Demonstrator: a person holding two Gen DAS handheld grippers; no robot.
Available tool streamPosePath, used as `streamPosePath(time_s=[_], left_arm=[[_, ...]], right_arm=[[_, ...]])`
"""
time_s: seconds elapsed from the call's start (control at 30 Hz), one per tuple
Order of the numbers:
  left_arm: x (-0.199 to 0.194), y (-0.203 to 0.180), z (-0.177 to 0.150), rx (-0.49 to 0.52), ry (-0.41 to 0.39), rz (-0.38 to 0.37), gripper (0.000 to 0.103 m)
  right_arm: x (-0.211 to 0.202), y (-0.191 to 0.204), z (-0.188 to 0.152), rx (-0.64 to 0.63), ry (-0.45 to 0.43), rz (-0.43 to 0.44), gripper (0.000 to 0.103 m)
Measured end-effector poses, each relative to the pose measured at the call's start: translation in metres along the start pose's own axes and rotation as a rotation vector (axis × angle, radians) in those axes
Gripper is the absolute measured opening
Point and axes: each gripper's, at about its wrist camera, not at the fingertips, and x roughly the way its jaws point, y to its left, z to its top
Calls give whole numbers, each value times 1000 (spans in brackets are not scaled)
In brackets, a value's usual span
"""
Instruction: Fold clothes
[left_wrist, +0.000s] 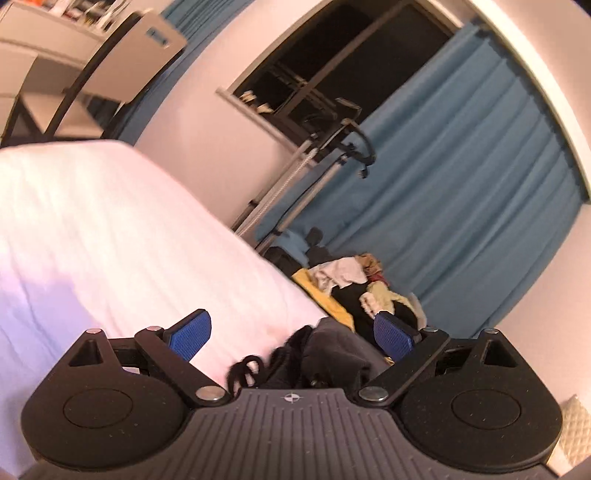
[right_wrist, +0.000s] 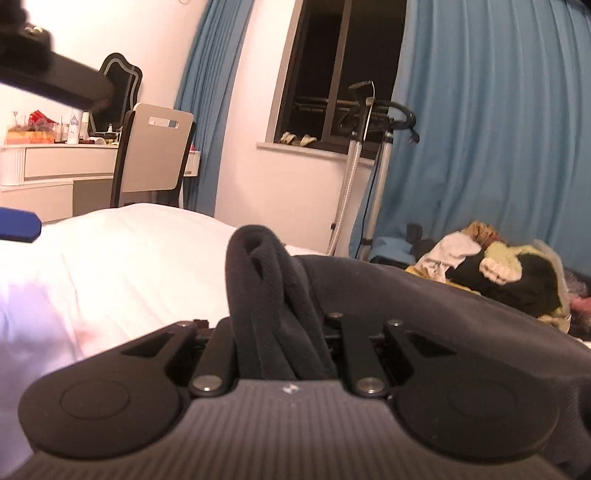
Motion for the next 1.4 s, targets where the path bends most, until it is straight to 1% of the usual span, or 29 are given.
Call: streamPosePath(time_s=[0.07,0.1,0.13,0.17,0.2,0.23,0.3,0.33,0.4,0.47,0.53,0.6,0.67,0.73,0.83,0.87,0.9,0.93,1.0,1.03,1.1,1.17,1.23,1.27,1.3,1.33,1.37,1.4], left_arm=[[2,0,1,-3,-3,-21,96],[3,-1,1,-6,-7,-38,96],[3,-1,2,-10,-12,-57,96],[3,-1,1,-14,-13,-76,96],[4,-2,0,-17,-13,-95,96],[4,-4,-1,-19,-10,-110,96],[6,-10,-4,-21,-1,-136,96],[5,-14,-6,-16,2,-149,96],[3,-25,-9,1,11,-175,96],[2,-37,-14,7,30,-198,96],[3,-48,-20,12,54,-218,96],[9,-58,-28,17,82,-226,96],[16,-65,-37,18,111,-226,96],[25,-71,-47,14,136,-222,96],[40,-74,-61,-20,158,-210,96],[45,-73,-64,-36,150,-199,96],[50,-70,-68,-52,137,-187,96],[54,-66,-70,-72,123,-167,96],[67,-54,-70,-127,103,-117,95],[74,-48,-70,-153,96,-99,94],[84,-41,-70,-186,84,-93,92],[91,-37,-71,-207,74,-96,92],[96,-38,-73,-197,71,-99,89],[99,-40,-75,-177,76,-89,87],[102,-42,-77,-153,85,-67,79],[104,-44,-77,-129,90,-45,71],[104,-45,-76,-105,92,-31,62],[103,-44,-74,-94,88,-23,33]], right_arm=[[-3,-3,4,14,-3,9,25],[-6,-6,7,26,1,23,32],[-13,-11,11,29,10,55,41],[-20,-15,15,31,19,87,47],[-27,-19,19,32,27,120,56],[-40,-22,21,24,28,159,62],[-65,-30,27,6,29,235,65],[-80,-36,29,-17,30,256,65],[-112,-50,32,-61,21,271,68],[-139,-72,33,-79,27,254,70],[-162,-98,29,-66,34,235,81],[-184,-123,18,-58,35,188,82],[-202,-146,4,-51,35,145,82],[-209,-161,-8,-11,43,126,82],[-201,-169,-17,37,42,141,81],[-195,-169,-18,41,51,150,81],[-190,-168,-20,44,59,159,77],[-186,-166,-21,37,65,169,70],[-178,-161,-26,8,63,173,66],[-173,-160,-30,-12,56,169,66],[-161,-160,-38,-41,51,162,65],[-155,-161,-44,-33,57,151,63],[-153,-161,-47,1,65,144,54],[-153,-161,-48,21,70,142,52],[-154,-160,-48,37,72,140,41],[-157,-158,-47,23,59,136,30],[-160,-155,-45,3,42,137,26],[-163,-154,-43,-12,27,139,20]])
